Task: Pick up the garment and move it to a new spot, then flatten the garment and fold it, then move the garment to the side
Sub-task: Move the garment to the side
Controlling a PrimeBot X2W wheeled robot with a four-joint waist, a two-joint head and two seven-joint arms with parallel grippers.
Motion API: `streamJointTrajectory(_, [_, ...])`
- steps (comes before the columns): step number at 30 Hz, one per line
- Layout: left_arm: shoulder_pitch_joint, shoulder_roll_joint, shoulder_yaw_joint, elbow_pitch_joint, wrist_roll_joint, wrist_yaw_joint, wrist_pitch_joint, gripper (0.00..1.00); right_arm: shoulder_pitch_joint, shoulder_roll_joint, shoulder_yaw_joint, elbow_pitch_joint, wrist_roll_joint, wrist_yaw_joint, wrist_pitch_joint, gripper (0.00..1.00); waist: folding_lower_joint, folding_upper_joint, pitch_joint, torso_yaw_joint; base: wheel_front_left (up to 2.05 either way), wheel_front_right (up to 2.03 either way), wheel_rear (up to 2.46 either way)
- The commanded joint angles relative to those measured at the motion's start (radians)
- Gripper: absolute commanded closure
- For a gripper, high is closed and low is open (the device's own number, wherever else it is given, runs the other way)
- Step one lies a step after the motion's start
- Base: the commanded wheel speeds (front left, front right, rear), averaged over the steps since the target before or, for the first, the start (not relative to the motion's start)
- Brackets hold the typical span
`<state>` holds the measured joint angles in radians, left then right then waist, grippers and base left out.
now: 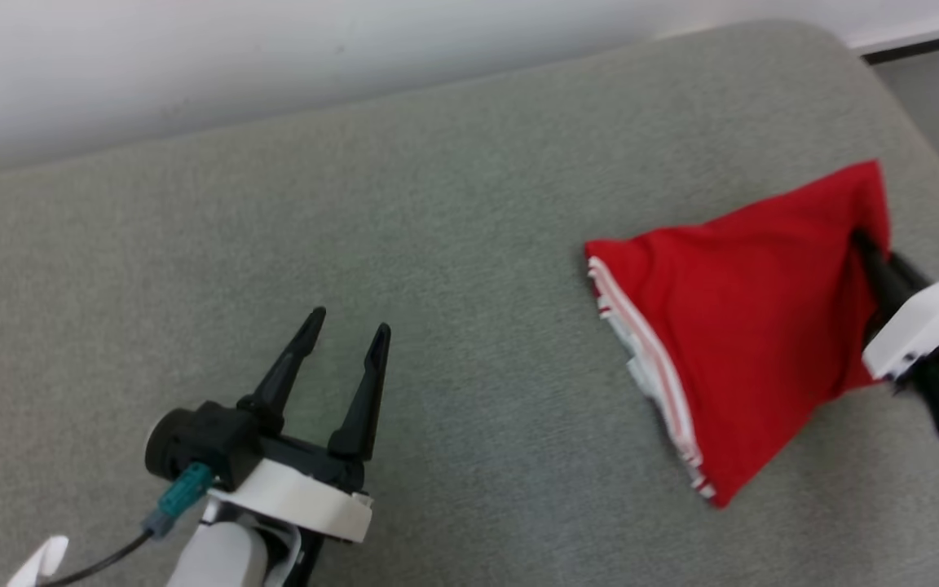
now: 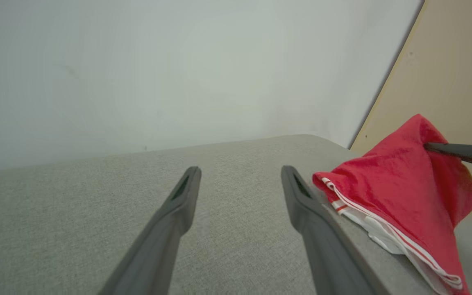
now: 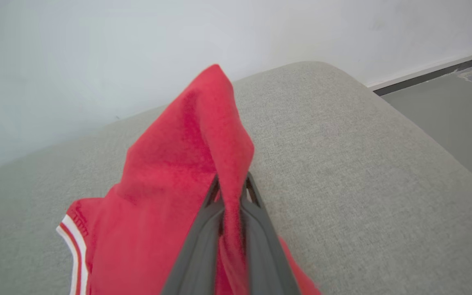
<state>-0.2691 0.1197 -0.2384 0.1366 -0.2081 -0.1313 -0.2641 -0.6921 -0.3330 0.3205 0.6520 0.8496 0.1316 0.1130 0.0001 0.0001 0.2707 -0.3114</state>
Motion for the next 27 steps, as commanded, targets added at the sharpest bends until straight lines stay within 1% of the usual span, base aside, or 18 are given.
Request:
streamJointTrajectory(1, [-0.024,0.017,-0.005,-0.005,-0.004,0.001,0.000,0.00,-0.047,-0.022,-0.010,0.016,0.002,-0.002,-0.002,1.00,-0.0001,-0.0001,0.084,0.063,0.00,0.00,0.00])
streamJointTrajectory(4, [-0.055,0.031,-0.019,-0.012,-0.008,0.001,0.000,0.00,-0.124,-0.063,-0.025,0.051,0.002,-0.002,0.004,1.00,-0.0001,-0.0001,0.142,0.096,0.00,0.00,0.00])
streamJointTrajectory(8, [-0.081,0.046,-0.025,-0.025,-0.014,0.001,0.000,0.00,-0.211,-0.126,-0.057,0.109,-0.021,-0.002,-0.007,1.00,-0.0001,-0.0001,0.191,0.127,0.00,0.00,0.00])
streamJointTrajectory(14, [-0.100,0.051,-0.041,-0.039,-0.016,0.001,0.000,0.00,-0.297,-0.239,-0.106,0.222,-0.088,-0.002,-0.009,1.00,-0.0001,-0.0001,0.229,0.167,0.00,0.00,0.00])
streamJointTrajectory(17, [-0.100,0.054,-0.042,-0.047,-0.017,0.001,0.000,0.00,-0.330,-0.282,-0.128,0.284,-0.131,-0.002,-0.013,1.00,-0.0001,-0.0001,0.242,0.178,0.00,0.00,0.00])
streamJointTrajectory(22, [-0.105,0.060,-0.037,-0.052,-0.018,0.001,0.000,0.00,-0.378,-0.309,-0.139,0.398,-0.225,-0.002,-0.014,1.00,-0.0001,-0.0001,0.258,0.187,0.00,0.00,0.00])
streamJointTrajectory(25, [-0.107,0.057,-0.035,-0.048,-0.018,0.001,0.000,0.00,-0.403,-0.292,-0.149,0.476,-0.275,-0.002,-0.020,1.00,-0.0001,-0.0001,0.257,0.191,0.00,0.00,0.00])
streamJointTrajectory(26, [-0.109,0.055,-0.035,-0.047,-0.018,0.001,0.000,0.00,-0.410,-0.285,-0.153,0.497,-0.286,-0.002,-0.024,0.68,-0.0001,-0.0001,0.253,0.193,0.00,0.00,0.00])
streamJointTrajectory(27, [-0.109,0.052,-0.035,-0.046,-0.019,0.001,0.000,0.00,-0.415,-0.275,-0.152,0.517,-0.299,-0.002,-0.028,0.00,-0.0001,-0.0001,0.247,0.195,0.00,0.00,0.00])
